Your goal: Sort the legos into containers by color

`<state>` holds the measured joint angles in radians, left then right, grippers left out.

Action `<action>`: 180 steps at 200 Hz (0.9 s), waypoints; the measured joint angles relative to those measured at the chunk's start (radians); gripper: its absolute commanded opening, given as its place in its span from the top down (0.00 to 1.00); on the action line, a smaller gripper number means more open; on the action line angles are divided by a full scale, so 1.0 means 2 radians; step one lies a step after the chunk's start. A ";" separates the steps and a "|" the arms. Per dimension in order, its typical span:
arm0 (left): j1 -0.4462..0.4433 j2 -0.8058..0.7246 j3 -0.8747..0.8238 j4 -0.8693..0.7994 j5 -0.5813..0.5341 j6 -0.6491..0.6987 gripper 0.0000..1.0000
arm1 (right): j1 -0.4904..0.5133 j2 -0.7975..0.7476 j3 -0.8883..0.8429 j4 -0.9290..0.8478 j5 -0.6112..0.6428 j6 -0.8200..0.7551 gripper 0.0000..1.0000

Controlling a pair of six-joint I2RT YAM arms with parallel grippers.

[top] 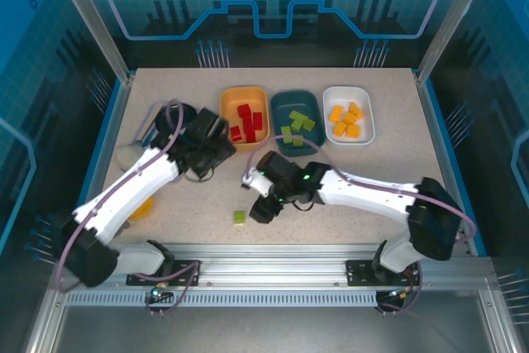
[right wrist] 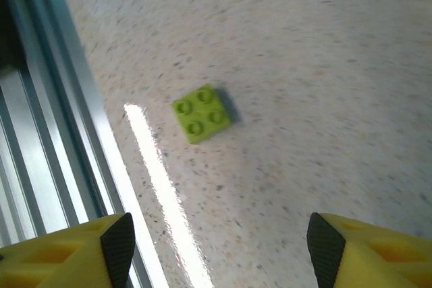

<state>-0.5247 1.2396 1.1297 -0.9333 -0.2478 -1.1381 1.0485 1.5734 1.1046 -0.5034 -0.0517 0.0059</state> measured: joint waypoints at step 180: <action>0.000 -0.273 -0.138 -0.124 -0.016 -0.086 0.23 | 0.061 0.253 0.189 -0.076 0.104 -0.051 0.65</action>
<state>-0.5247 0.6937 0.8536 -1.1820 -0.2802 -1.3102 1.1706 2.0792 1.4834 -0.6552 0.1570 -0.0959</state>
